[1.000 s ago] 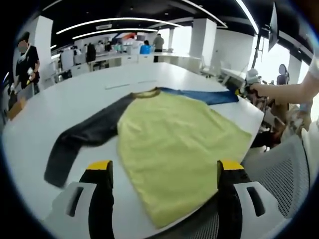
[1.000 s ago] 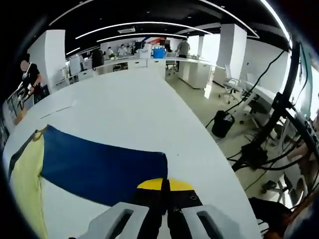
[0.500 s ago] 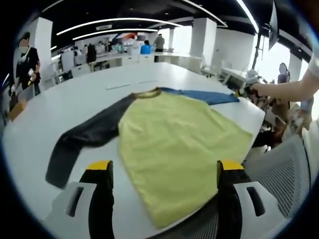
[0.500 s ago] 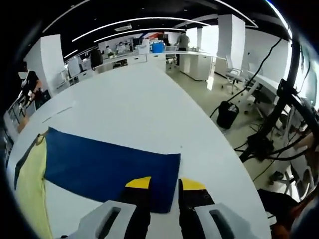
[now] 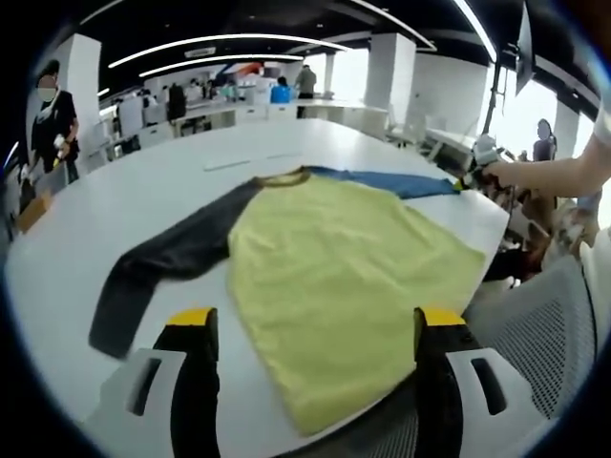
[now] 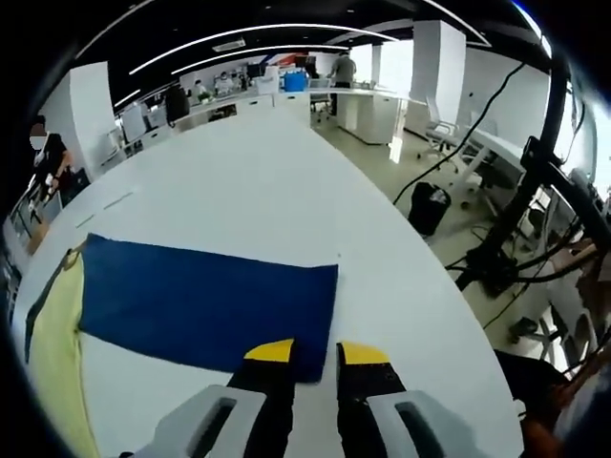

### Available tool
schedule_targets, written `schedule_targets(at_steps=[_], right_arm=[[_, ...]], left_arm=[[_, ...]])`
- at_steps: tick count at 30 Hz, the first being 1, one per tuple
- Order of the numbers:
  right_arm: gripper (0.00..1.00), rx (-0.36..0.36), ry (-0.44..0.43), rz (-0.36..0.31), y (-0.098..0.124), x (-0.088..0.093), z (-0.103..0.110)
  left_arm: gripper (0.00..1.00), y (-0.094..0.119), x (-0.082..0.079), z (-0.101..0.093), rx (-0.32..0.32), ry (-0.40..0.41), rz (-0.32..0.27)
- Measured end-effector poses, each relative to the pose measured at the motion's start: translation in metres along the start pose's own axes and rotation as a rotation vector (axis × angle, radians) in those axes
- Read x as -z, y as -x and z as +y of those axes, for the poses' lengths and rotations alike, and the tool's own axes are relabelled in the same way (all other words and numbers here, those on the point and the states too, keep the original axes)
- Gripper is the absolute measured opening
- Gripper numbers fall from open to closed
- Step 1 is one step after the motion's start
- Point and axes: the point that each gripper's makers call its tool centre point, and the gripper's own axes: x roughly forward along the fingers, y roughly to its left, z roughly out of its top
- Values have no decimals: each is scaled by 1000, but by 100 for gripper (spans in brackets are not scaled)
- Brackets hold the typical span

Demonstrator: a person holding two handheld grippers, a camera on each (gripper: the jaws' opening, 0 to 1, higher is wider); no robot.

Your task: Fold the garment on the visible template until the final outline fits inside the template.

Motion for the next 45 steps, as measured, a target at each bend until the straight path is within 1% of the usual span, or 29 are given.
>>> schedule_targets(at_steps=[2, 6, 8, 9, 11, 12, 16, 20, 22, 24, 26, 28, 30, 33, 36, 40, 42, 44, 45], right_arm=[[7, -5, 5, -2, -1, 0, 2], [5, 4, 1, -2, -2, -1, 2], [4, 2, -19, -7, -3, -2, 2], [3, 1, -42, -8, -4, -2, 1], [2, 1, -52, -5, -4, -2, 1], [0, -8, -72, -4, -5, -3, 3], [0, -13, -90, 1, -6, -4, 5], [0, -22, -103, -3, -7, -3, 7], [0, -32, -114, 2, -18, -8, -2], [0, -41, -128, -2, -15, -7, 1], [0, -68, -171, -25, -13, -9, 6], [0, -74, -172, -23, -10, -8, 7], [0, -87, -171, -24, -14, -11, 5], [0, -96, -165, -24, -17, -16, 2], [0, -108, -156, -29, -20, -22, 0], [0, -150, -164, -66, -18, -36, 9], [0, -165, -159, -73, -18, -41, 14], [0, -179, -152, -80, -20, -47, 18], [0, -189, -146, -89, -15, -50, 22]], left_arm=[[80, 1, 1, 0, 0, 0, 3], [80, 1, 2, 1, -2, 3, 5], [80, 2, 3, 1, -5, -9, 19], [81, 2, 3, 1, -7, -17, 23], [82, 2, 2, 1, -9, -22, 17], [82, 1, 1, 1, -7, -16, 11], [83, 2, -1, 2, -9, -6, -2], [84, 3, -1, 1, -6, -6, -1], [84, 4, -1, 2, -8, -5, -5], [85, 5, -2, 3, -10, -4, -6], [85, 5, -2, 4, -10, 1, -8], [85, 5, -2, 3, -8, 9, -10], [84, 5, -3, 4, -13, 14, -11], [86, 5, -4, 2, -11, 9, -14], [86, 5, -4, 2, -9, 6, -11], [87, 5, -5, 3, -9, 10, -16], [87, 5, -4, 3, -8, 12, -14], [87, 5, -6, 3, -5, 24, -28], [87, 5, -6, 3, -8, 31, -30]])
